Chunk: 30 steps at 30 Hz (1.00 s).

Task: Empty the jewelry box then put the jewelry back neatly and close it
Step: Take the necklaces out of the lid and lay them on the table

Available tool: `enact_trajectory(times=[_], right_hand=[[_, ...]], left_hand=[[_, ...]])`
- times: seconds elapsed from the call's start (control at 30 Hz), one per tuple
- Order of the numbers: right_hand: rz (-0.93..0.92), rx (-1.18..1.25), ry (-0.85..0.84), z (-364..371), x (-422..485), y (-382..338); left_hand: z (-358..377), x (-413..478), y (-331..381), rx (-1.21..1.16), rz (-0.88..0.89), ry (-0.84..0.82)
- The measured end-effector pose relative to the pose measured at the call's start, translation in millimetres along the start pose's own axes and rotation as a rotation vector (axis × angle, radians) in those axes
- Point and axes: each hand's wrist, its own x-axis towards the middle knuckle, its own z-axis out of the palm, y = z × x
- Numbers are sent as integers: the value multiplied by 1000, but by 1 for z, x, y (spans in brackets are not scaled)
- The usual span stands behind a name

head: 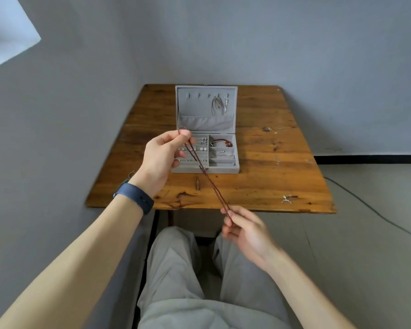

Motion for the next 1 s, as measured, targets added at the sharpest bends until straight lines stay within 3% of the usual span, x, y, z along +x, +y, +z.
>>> enact_trajectory(times=[0.43,0.57,0.77,0.9,1.0], right_hand=[[-27,139,50,-31,-18,-2],[-129,-65,48,-34,-24,-6],[-217,-390,226,-49,-27,-4],[-257,-173,367,-53,-27,-3],[-299,78,450,-55,-27,-11]], left_hand=[[1,7,-6,68,46,24],[4,10,-3,212,57,-39],[4,16,0,368,18,-154],[3,14,-5,294,-37,-230],[0,14,-12,510,51,-237]])
